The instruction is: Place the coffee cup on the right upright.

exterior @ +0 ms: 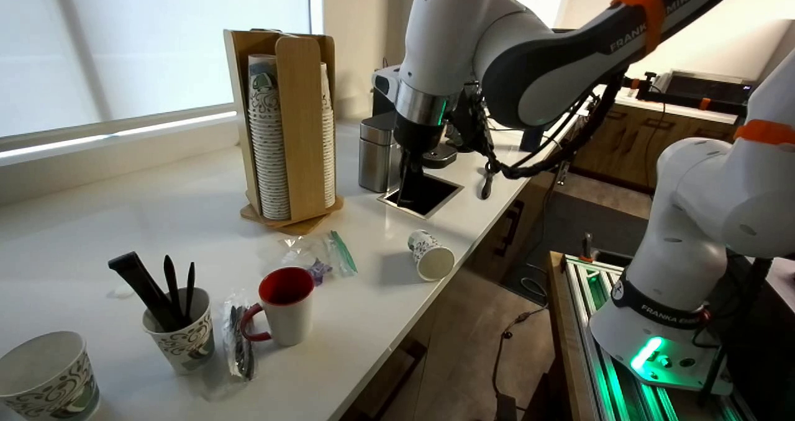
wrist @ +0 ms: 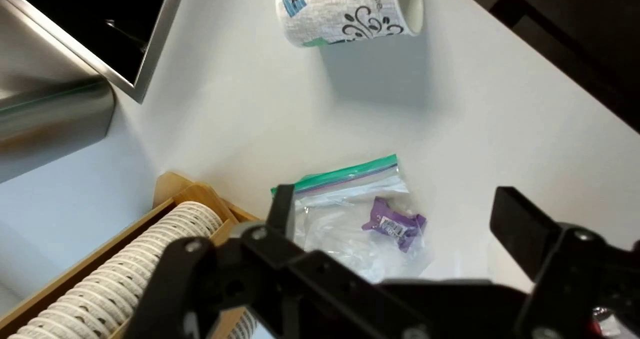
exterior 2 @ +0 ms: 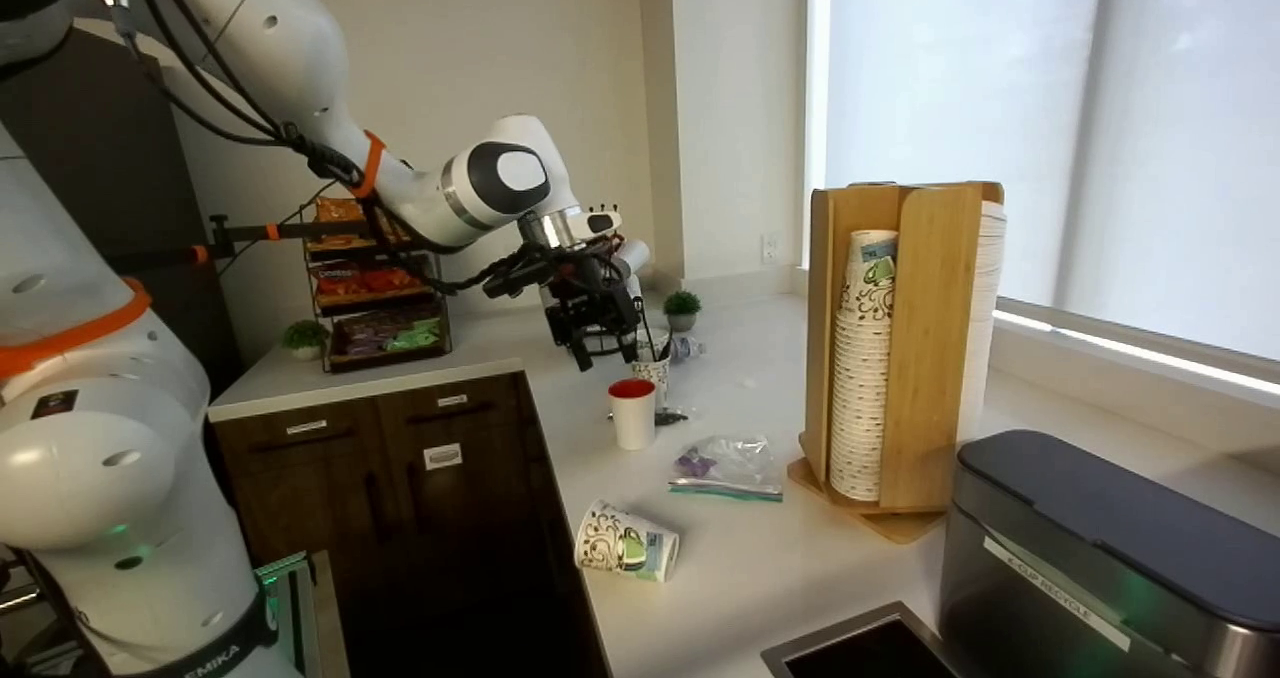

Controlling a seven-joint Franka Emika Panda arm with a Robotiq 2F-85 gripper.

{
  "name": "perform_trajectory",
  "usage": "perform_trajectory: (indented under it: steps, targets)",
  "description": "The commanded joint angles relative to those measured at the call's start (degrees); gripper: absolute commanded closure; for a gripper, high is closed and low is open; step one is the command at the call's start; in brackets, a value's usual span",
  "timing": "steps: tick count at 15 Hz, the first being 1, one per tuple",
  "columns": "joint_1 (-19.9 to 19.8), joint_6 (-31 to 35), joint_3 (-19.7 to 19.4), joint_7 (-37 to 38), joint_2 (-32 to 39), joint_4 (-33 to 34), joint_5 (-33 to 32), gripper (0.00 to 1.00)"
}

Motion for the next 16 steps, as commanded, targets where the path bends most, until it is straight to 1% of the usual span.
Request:
perform_trajectory:
  steps: [1,3,4,6,8,9,10,14,16]
  targets:
    - [0.85,-2.34,3.25,8.06,-0.23,-3.48,-7.37,0.00]
    - [1.41,-3.17,4.10,9.98,-0.48,-5.79,-9.94,0.00]
    - [1.59,-0.98,3.87,9.48,-0.98,-7.88,-11.82,0.00]
    - [1.09,1.39,3.75,10.34,-0.74,-10.33,-18.19,0.00]
    - [1.44,1.88,2.89,9.45,-0.25,-11.34,-22.80,0.00]
    - [1.75,1.69,2.11,8.36,-0.12,-11.21,-23.46,0.00]
    - [2.58,-0.04,1.73,8.85,0.18,-9.95,-20.74,0.00]
    - [2.65,-0.04,1.32,8.47,0.17,-10.38,-22.29,0.00]
    - [2.59,-2.97,2.84,13.23,0.86,-10.25,-23.73,0.00]
